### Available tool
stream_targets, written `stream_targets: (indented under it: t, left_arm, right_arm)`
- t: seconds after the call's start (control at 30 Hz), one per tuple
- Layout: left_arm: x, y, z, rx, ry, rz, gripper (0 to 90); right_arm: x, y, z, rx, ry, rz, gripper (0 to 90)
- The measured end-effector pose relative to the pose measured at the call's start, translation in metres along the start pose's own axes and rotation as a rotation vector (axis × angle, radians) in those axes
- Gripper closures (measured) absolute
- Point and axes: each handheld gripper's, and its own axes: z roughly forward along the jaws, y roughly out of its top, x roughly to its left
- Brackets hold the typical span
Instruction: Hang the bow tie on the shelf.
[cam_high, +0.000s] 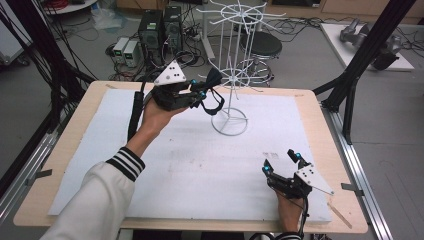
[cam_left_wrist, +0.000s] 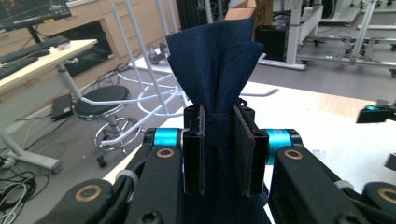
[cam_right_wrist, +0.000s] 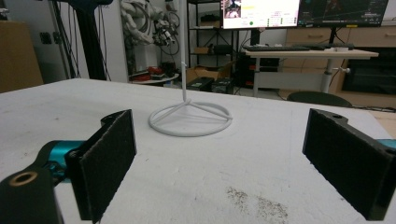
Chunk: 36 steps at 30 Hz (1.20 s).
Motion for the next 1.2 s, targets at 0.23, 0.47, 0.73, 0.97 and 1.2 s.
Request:
stream_targets:
  t: [0.23, 0.47, 0.73, 0.97, 1.2]
  left_arm:
    - [0.007, -0.003, 0.006, 0.012, 0.026, 0.002, 74.8]
    - [0.013, -0.004, 0.012, 0.027, 0.06, 0.011, 74.9]
    - [0.014, -0.004, 0.017, 0.035, 0.068, 0.023, 75.1]
    - [0.009, 0.0, 0.013, 0.035, 0.065, 0.038, 75.1]
    - [-0.001, 0.005, 0.004, 0.023, 0.049, 0.056, 75.0]
  right_arm:
    - [0.0, 0.0, 0.0, -0.001, 0.001, 0.005, 8.8]
    - [0.0, 0.0, 0.0, -0.001, 0.002, 0.011, 8.8]
    - [0.0, 0.0, 0.0, -0.001, 0.002, 0.017, 8.8]
    - [0.0, 0.0, 0.0, -0.001, 0.004, 0.011, 8.7]
    - [0.0, 0.0, 0.0, -0.003, 0.003, 0.005, 8.8]
